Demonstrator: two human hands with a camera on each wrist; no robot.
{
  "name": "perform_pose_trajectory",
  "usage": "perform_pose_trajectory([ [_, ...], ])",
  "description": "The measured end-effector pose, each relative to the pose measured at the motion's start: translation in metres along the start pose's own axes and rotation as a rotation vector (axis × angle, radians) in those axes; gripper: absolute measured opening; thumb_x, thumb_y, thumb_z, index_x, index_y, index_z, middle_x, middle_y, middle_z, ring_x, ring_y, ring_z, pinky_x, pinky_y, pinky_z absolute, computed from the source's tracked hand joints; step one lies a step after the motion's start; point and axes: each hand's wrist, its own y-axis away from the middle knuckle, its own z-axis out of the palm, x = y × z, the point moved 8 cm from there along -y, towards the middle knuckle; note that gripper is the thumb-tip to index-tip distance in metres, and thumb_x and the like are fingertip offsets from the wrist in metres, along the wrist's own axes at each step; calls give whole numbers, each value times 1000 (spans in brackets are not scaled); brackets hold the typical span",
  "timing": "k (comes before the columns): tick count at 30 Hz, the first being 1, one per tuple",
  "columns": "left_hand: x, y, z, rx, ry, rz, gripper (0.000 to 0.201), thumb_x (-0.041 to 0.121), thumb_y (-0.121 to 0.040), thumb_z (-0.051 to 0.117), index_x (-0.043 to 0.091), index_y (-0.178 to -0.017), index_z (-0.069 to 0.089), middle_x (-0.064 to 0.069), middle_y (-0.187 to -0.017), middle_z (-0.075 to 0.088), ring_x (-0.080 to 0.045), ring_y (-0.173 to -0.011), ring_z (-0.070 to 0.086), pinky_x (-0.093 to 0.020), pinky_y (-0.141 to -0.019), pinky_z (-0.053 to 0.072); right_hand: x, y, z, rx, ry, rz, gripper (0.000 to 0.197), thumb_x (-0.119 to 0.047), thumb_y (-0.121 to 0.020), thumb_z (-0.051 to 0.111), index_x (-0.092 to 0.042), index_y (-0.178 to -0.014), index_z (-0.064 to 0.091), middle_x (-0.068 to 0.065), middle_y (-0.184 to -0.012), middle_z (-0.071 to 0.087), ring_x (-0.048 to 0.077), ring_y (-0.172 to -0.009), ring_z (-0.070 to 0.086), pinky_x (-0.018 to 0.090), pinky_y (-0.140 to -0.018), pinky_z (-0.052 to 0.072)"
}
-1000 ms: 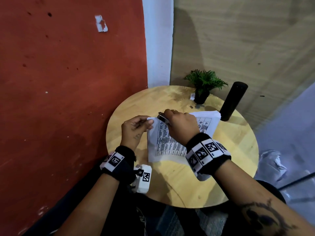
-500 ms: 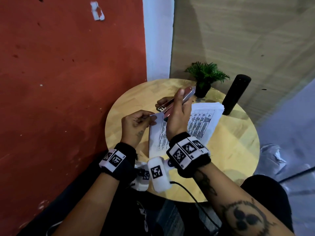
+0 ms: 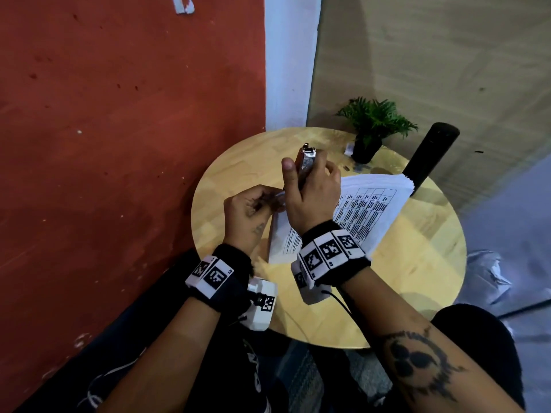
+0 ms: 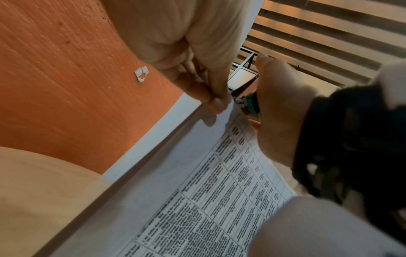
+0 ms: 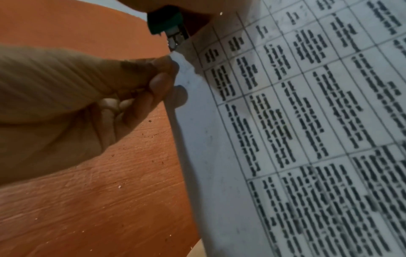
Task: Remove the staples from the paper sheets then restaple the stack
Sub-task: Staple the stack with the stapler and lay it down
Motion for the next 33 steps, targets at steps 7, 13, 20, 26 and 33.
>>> perform_pose_trajectory([
  [7, 1, -1, -3, 31, -79, 9, 23, -3, -79, 60, 19, -74, 67, 25, -59, 64, 9, -58, 56, -12, -61, 43, 15, 4, 19, -160, 71, 101, 40, -37, -91, 43, 2, -91, 53, 14, -61, 65, 30, -69, 61, 47, -90, 42],
  [13, 8, 3, -3, 68, -127, 93, 13, 23, -75, 52, 19, -81, 63, -2, -63, 64, -10, -59, 51, -34, -55, 43, 23, 10, 35, -266, 208, -53, 45, -46, -86, 37, -4, -83, 52, 5, -46, 58, 27, -48, 60, 36, -80, 50],
  [20, 3, -1, 4, -37, -42, -42, 17, -9, -80, 56, 6, -76, 63, 6, -63, 63, 3, -63, 55, -17, -61, 42, 16, 4, 28, -159, 260, -211, 41, -43, -81, 48, -5, -68, 56, 3, -39, 51, 26, -38, 53, 20, -41, 32],
  [26, 2, 7, 21, -182, 98, -152, 29, 0, -93, 48, 7, -121, 53, 5, -101, 63, 7, -89, 62, -12, -79, 45, 17, 2, 34, -165, 247, -218, 40, -41, -80, 49, -5, -66, 57, 6, -39, 51, 27, -36, 52, 20, -38, 31],
  [33, -4, 7, 24, -75, 200, -200, 25, -7, -93, 45, 6, -108, 61, 15, -68, 68, 9, -71, 58, -7, -66, 44, 24, 1, 38, -175, 229, -199, 39, -40, -82, 48, -6, -66, 58, 8, -39, 51, 31, -34, 52, 22, -36, 32],
])
